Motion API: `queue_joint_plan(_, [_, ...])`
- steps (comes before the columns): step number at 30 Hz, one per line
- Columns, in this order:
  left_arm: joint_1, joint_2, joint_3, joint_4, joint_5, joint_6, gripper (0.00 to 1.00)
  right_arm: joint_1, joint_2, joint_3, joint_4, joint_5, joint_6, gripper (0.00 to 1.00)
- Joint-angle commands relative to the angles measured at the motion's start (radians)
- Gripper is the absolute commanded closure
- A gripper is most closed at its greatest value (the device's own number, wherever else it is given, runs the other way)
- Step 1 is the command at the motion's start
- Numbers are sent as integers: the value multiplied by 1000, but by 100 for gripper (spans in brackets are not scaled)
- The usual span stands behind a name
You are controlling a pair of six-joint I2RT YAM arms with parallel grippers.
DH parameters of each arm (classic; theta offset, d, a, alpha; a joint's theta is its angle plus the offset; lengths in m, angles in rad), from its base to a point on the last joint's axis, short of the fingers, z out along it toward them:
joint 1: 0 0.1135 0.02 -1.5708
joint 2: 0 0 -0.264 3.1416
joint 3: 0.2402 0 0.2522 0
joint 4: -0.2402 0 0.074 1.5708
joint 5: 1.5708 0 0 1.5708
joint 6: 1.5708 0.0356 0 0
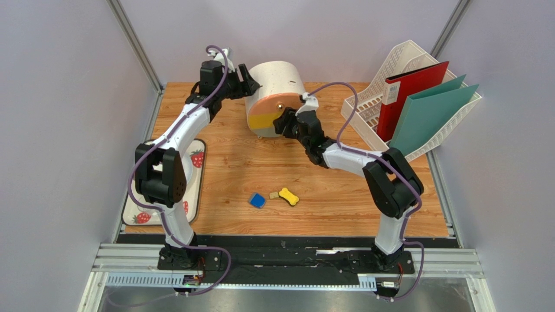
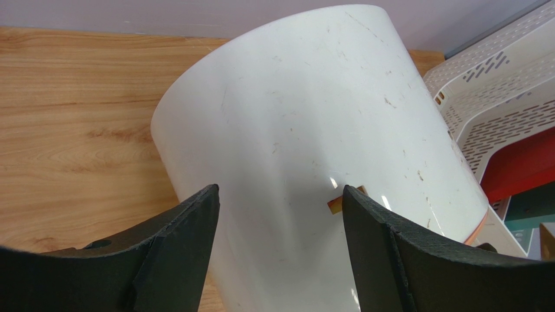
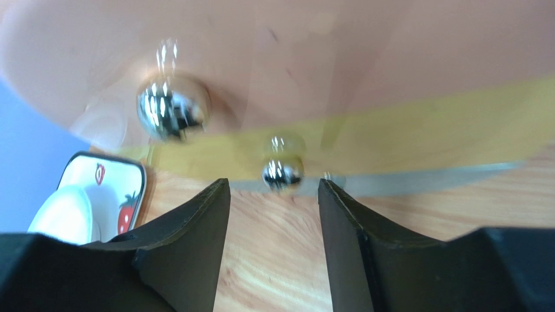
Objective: Organize the desk
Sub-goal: Close the drawer in the storage box.
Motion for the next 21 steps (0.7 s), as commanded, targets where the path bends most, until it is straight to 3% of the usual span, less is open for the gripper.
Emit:
queue_joint_plan(1, [-25,-18,-27,-154,37,39,22,-18,-134,-91,137,-62,-34,44])
queue_joint_plan(5, [-25,-21,-24,-152,23,39,22,-16,-132,-124,68,-82,-39,44])
queue_joint_plan(11, [-25,-13,-18,-151,31,34,22,-16,-20,-24,-25,-132,-11,47])
queue_joint_plan(21, [-24,-9,-10,-155,37,37,22,-39,89,19,-6,-99,-16,50])
